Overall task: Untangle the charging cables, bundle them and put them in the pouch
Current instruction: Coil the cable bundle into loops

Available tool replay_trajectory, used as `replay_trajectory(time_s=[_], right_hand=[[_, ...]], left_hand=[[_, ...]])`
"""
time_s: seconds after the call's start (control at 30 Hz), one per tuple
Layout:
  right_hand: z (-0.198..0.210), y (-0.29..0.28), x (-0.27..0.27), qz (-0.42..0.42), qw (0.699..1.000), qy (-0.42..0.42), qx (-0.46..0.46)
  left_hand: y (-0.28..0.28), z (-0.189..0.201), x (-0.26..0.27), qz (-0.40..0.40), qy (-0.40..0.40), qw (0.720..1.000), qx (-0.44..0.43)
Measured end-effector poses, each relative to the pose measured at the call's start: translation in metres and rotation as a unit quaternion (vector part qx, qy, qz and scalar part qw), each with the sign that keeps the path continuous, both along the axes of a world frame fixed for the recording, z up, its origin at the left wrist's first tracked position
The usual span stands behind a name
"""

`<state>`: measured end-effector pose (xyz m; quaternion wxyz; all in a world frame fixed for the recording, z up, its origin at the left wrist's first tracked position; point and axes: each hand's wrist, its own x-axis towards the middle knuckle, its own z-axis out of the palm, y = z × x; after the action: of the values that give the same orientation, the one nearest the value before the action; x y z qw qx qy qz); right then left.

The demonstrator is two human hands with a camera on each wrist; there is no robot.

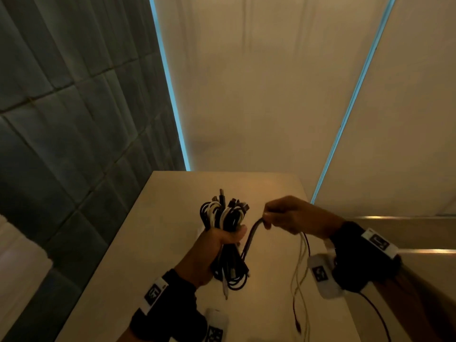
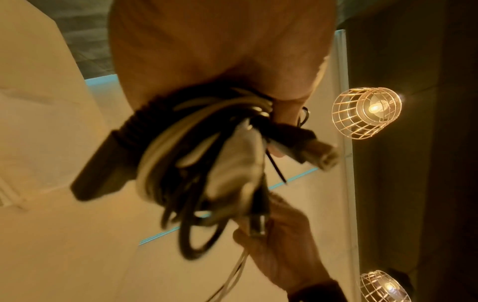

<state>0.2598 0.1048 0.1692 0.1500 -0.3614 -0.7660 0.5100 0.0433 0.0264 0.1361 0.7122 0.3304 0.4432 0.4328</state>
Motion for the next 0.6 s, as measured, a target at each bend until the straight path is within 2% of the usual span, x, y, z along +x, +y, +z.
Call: replay_trajectory(time_s=[0.07, 0.17, 0.3, 0.4, 0.5, 0.6], right_hand=[[0.017, 0.002, -0.014, 0.018, 0.994, -0.044, 0.100], [0.032, 0.005, -0.026, 0.038, 0.964, -0.101, 0.242], [0.039, 0.007, -0.031, 0.036, 0.926, -0.143, 0.346], [0.039, 0.006, -0.033, 0.006, 0.926, -0.144, 0.348], [0.030, 0.004, -0.029, 0.013, 0.942, -0.078, 0.327], [0.019, 0.000, -0.020, -0.024, 0.978, -0.003, 0.205]], left_hand=[[-0.003, 0.005, 0.007, -0.005, -0.010, 1.000, 0.023], [-0.004, 0.003, 0.012, 0.012, -0.005, 0.998, 0.065], [-0.003, -0.002, 0.008, -0.001, -0.048, 0.997, 0.058], [-0.004, 0.000, 0.002, -0.047, -0.063, 0.996, 0.034], [-0.004, 0.001, -0.003, -0.049, -0.080, 0.995, 0.017], [-0.001, 0.001, -0.005, -0.009, -0.128, 0.992, 0.006]])
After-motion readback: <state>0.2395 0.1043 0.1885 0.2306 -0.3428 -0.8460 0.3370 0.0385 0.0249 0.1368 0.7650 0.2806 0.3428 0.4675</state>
